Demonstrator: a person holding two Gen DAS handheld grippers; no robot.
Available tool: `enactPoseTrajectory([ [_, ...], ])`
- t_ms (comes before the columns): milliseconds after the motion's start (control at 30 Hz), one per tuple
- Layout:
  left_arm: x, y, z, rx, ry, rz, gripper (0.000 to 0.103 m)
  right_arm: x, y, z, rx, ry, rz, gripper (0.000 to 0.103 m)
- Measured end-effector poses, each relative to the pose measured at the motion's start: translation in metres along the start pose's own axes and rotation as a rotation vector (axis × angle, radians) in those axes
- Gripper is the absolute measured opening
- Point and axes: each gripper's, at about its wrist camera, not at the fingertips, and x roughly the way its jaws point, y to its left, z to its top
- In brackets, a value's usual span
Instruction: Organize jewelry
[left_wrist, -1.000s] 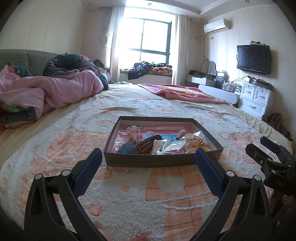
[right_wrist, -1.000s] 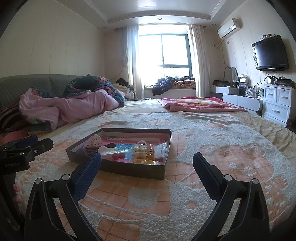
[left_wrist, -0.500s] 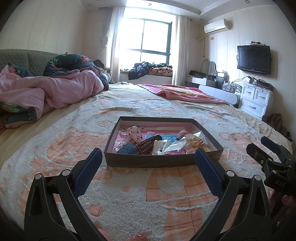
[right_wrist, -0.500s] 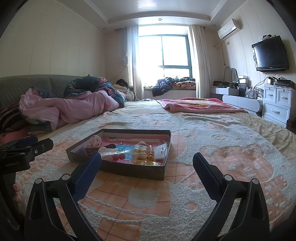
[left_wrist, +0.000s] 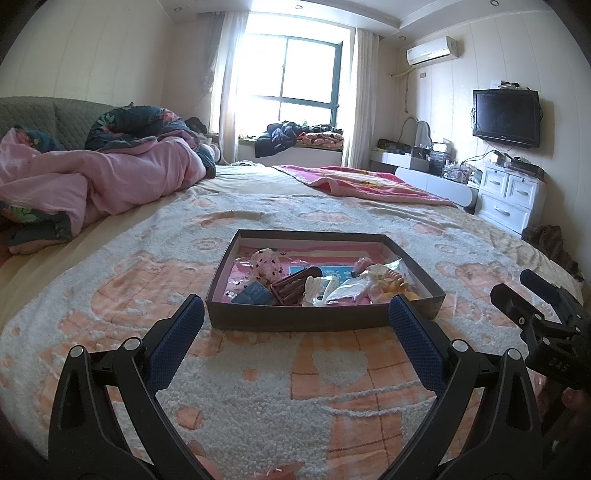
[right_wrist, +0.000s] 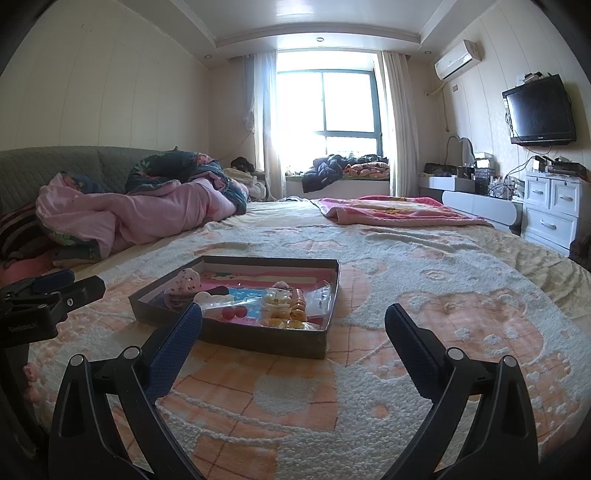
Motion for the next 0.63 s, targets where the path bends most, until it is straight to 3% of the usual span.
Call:
enactPoseTrajectory([
  [467, 0.012, 0.013, 0.0, -0.046, 0.06, 0.083, 0.092, 0.011, -0.019, 0.007, 0.055, 0.013, -0.048, 0.096],
  [567, 0.026, 0.049, 0.007, -0.126, 0.105, 0.155, 0.092, 0.036, -0.052, 0.022, 0.105, 0.056, -0.162, 0.096],
  [633, 0.04, 0.082, 0.016, -0.177, 0.134, 0.246, 0.092, 0.077, -0.09, 0.033, 0.139, 0.193, -0.284, 0.096],
])
